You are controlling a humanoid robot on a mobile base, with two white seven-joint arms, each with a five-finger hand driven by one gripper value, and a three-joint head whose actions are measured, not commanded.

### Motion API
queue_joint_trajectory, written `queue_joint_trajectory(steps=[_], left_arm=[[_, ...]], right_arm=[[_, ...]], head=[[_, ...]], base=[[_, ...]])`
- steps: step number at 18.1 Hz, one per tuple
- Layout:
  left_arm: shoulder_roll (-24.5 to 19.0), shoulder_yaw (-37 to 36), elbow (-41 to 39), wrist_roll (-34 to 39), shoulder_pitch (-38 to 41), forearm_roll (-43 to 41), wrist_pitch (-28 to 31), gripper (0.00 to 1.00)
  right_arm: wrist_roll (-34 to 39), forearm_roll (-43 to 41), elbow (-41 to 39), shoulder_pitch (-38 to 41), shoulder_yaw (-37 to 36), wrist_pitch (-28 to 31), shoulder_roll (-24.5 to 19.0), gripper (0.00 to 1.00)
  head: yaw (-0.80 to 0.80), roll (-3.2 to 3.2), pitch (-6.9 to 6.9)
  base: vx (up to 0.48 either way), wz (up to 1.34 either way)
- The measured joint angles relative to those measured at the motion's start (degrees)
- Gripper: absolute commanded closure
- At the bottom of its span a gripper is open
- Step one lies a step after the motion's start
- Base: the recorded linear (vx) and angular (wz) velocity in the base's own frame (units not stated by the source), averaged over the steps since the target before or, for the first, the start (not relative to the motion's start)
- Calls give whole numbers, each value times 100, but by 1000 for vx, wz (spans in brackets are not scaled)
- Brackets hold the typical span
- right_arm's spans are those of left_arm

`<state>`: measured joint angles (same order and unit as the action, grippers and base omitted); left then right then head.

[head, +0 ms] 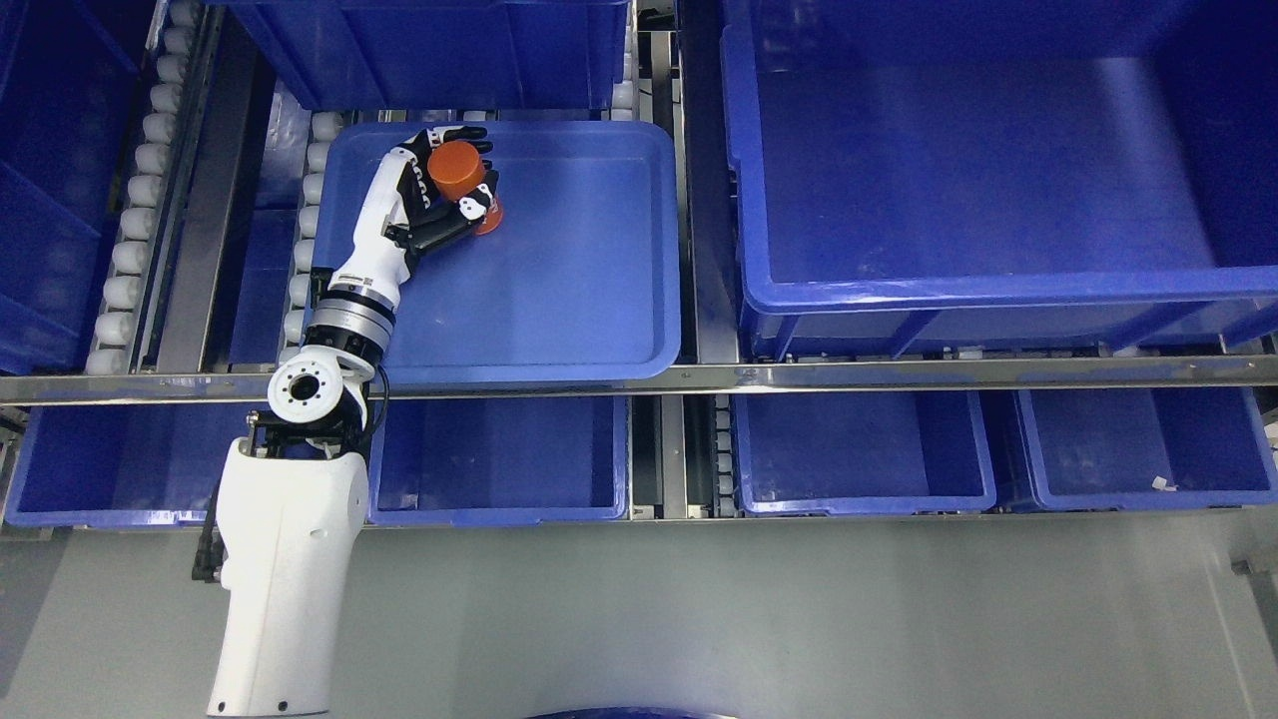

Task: Grab orange capacitor from left shelf to right desk
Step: 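Close the left hand fingers around the orange capacitor, then lift the orange capacitor up out of the blue tray with left hand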

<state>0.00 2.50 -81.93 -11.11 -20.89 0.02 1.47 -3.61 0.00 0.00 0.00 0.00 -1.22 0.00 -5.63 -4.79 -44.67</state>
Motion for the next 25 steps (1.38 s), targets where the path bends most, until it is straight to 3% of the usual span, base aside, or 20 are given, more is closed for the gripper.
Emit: queue_joint_trajectory(steps=[3, 12, 19, 25], left_arm=[[0, 20, 32, -4, 14, -1, -100, 100], [0, 39, -6, -24, -48, 5, -617, 100], [0, -92, -513, -93, -52, 436, -1012, 100], [0, -163, -1005, -109, 231, 642, -1916, 99]], right_arm=[[0, 0, 0, 0, 0, 0, 0, 0], [0, 0, 0, 0, 0, 0, 0, 0], [0, 0, 0, 0, 0, 0, 0, 0], [0, 0, 0, 0, 0, 0, 0, 0]], head=[[0, 0, 0], [0, 0, 0], [0, 0, 0], [0, 0, 0]], base=[[0, 0], [0, 0], [0, 0], [0, 0]])
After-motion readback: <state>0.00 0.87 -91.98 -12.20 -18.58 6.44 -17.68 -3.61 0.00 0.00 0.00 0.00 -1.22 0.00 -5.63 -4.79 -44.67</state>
